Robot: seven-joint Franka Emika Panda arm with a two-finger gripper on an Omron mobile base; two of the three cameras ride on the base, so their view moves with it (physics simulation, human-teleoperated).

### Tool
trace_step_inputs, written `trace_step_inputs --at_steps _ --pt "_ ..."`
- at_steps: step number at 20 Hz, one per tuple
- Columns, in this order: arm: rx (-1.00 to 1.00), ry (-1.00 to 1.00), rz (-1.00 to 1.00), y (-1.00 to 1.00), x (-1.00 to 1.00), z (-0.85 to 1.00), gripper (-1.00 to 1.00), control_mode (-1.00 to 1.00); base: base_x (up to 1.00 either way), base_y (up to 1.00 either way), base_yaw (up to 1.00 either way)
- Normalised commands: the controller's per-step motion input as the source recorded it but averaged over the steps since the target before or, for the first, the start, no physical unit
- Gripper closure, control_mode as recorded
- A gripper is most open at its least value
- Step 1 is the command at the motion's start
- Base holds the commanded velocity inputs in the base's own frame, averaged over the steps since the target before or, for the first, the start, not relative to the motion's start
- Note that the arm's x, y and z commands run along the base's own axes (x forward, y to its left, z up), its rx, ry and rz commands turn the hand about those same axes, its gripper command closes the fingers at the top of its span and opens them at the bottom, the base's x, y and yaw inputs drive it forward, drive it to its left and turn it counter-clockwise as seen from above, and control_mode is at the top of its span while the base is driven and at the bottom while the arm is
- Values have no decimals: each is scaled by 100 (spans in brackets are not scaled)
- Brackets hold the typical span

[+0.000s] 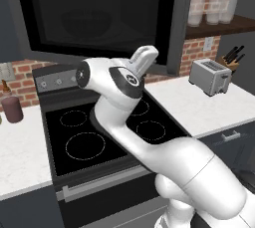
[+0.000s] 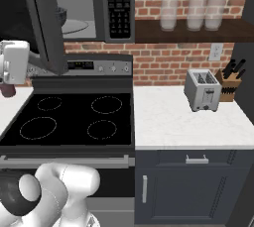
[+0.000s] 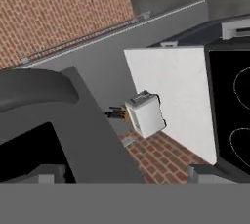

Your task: Pick the bell pepper from the sink and place it in the bowl. Then pick the bowl and place it in the microwave. Then close the microwave door and press the start button.

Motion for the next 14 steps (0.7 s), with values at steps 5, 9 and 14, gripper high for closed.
trace_step_inputs --at_steps 5,9,14 --pt "9 4 18 -86 100 0 -100 -100 0 0 0" --pt "12 8 21 -45 89 12 -100 -100 0 0 0" --pt "10 15 15 -5 100 21 -100 -100 0 0 0"
